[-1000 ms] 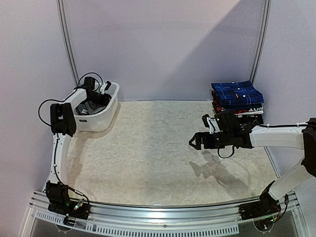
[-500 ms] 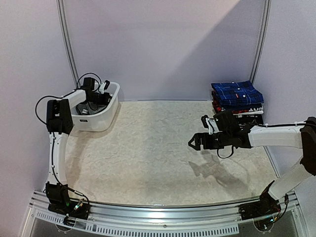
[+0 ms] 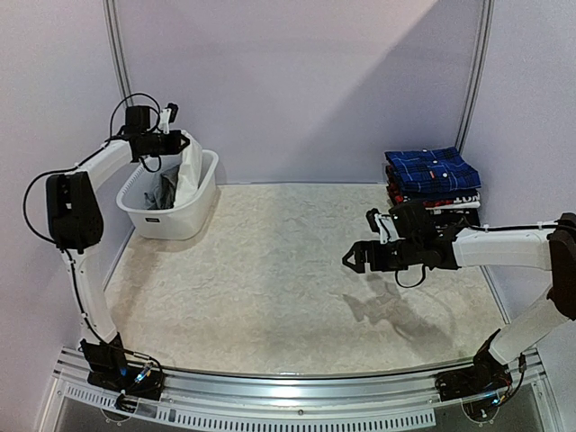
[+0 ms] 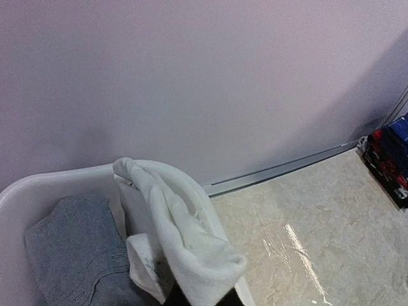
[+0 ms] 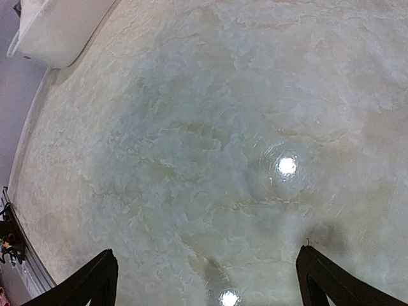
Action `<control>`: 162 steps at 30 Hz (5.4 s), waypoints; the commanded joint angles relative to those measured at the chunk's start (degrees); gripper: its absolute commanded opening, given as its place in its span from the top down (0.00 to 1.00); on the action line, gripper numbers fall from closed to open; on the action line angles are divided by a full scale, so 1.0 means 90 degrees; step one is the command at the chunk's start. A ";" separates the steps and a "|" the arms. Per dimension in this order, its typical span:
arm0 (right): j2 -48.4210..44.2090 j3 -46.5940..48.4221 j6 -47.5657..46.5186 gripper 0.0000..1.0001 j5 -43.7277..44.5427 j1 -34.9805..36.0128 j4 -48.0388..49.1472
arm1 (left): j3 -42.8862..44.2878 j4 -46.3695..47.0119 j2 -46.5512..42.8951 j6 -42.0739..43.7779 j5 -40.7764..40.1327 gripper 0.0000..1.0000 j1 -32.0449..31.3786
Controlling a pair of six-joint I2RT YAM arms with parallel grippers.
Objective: Fold and stack the mixed laundry pile
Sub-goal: Pick up the rectangle-folded T-shirt from the bin, then place the rectangle-folded T-shirt at the center of the board, then pick up the crumpled T-shirt from the center of the board.
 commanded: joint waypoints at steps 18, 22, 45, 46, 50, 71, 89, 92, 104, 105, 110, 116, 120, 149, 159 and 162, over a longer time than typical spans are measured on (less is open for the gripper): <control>-0.0333 0.0150 -0.0016 0.01 0.0048 0.0129 -0.0068 | -0.0645 0.1102 -0.2750 -0.0502 0.0023 1.00 -0.0420; -0.0453 0.0224 -0.0014 0.01 0.0032 0.0146 -0.0112 | -0.0490 0.0766 -0.2986 -0.0582 -0.0036 1.00 -0.0701; -0.0945 0.0207 -0.0024 0.05 -0.0126 0.0467 -0.0083 | -0.5432 0.2818 -0.4868 -0.2520 -0.1973 1.00 -0.3173; -0.0916 0.0223 -0.0016 0.06 -0.0134 0.0471 -0.0058 | -0.5637 0.2765 -0.5070 -0.2530 -0.2373 1.00 -0.3173; -0.0669 0.0291 0.0039 0.08 -0.0201 0.0541 0.0123 | -0.5936 0.2130 -0.4946 -0.2446 -0.3502 1.00 -0.3055; -0.0936 0.0339 0.0085 0.09 0.0656 0.0858 -0.0195 | -0.5148 0.0850 -0.3629 -0.1426 -0.3111 0.01 -0.4930; -0.0683 0.0221 0.0142 0.09 0.0427 0.0853 0.0063 | -0.3556 -0.0611 -0.1301 0.0250 -0.3009 0.41 -0.4864; -0.0751 0.0160 0.0128 0.09 0.0498 0.0855 -0.0019 | -0.3009 -0.0713 -0.0749 0.0256 -0.2606 0.43 -0.4745; -0.1074 -0.0080 -0.0010 0.07 0.0664 0.0853 -0.0153 | -0.1473 -0.1497 0.0635 0.0701 -0.2296 0.33 -0.4468; -0.1040 -0.0076 -0.0014 0.07 0.0649 0.0855 -0.0151 | -0.1406 -0.1516 0.0719 0.0734 -0.2287 0.34 -0.4465; -0.0948 -0.0072 -0.0012 0.07 0.0578 0.0859 -0.0125 | -0.1228 -0.1649 0.0971 0.0764 -0.1996 0.41 -0.4425; -0.0921 -0.0080 0.0005 0.07 0.0577 0.0855 -0.0078 | -0.1181 -0.1623 0.1163 0.0719 -0.1327 0.83 -0.4334; -0.0893 -0.0090 0.0051 0.07 0.0567 0.0861 0.0008 | -0.1338 -0.1423 0.0939 0.0663 -0.1221 1.00 -0.4305; 0.0710 0.1580 -0.0113 0.11 0.1268 0.2032 0.1813 | -0.0848 -0.2264 -0.2567 -0.0174 -0.2785 1.00 -0.4960; 0.1314 0.2129 0.0448 0.17 0.1800 0.2050 0.2168 | -0.1250 -0.2108 -0.2748 -0.0212 -0.2926 1.00 -0.5140; 0.1481 0.2343 0.0539 0.18 0.1922 0.2048 0.2224 | -0.1379 -0.2041 -0.2839 -0.0233 -0.2929 1.00 -0.5172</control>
